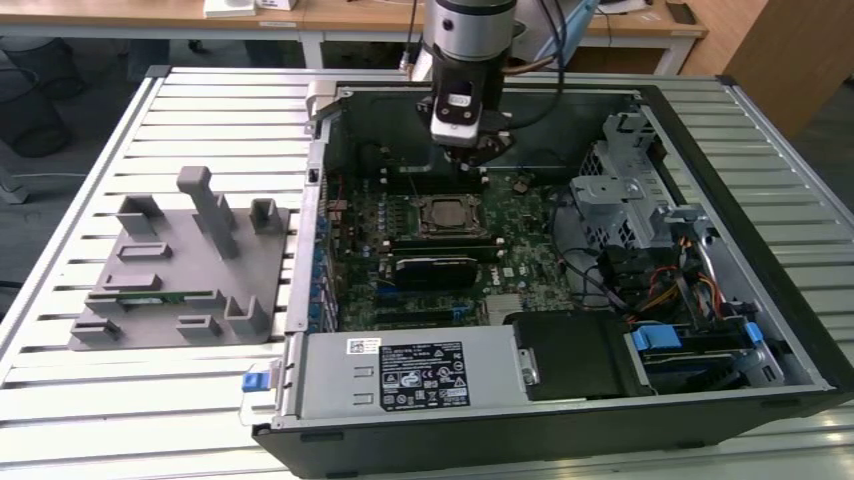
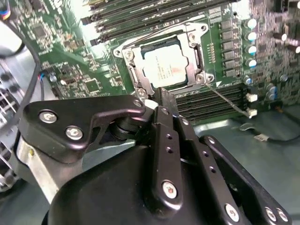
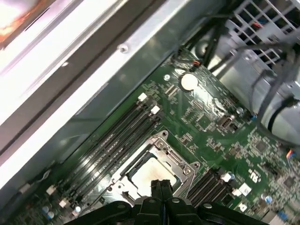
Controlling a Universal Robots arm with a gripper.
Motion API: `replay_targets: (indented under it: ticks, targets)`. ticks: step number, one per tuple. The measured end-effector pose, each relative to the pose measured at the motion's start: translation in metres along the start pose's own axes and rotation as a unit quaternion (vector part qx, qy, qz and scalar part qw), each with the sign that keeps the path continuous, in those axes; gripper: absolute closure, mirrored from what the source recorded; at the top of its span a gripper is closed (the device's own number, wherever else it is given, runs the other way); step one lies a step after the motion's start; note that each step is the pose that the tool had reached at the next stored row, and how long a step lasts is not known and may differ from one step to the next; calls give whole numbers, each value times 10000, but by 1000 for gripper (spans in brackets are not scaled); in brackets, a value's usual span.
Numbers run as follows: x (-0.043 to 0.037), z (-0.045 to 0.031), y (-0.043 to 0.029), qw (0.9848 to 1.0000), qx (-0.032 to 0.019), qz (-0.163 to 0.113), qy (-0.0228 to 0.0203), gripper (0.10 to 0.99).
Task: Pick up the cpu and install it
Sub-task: 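Install the first cpu locking lever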
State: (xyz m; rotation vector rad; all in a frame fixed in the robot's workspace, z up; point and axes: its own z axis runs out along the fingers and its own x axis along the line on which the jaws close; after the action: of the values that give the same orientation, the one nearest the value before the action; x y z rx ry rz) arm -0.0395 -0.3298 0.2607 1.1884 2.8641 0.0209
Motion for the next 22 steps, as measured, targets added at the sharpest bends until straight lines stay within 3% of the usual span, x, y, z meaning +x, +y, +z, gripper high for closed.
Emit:
replay_targets:
  ticks: [6, 15, 19, 22]
  targets:
    - [0, 4, 0, 9985, -18, -547, 15, 980]
    - [7, 29, -7, 9922, -29, -1242, 36, 980]
    - [8, 46, -8, 9873, -36, -1590, 47, 980]
    - [9, 62, -8, 9824, -45, -1864, 54, 980]
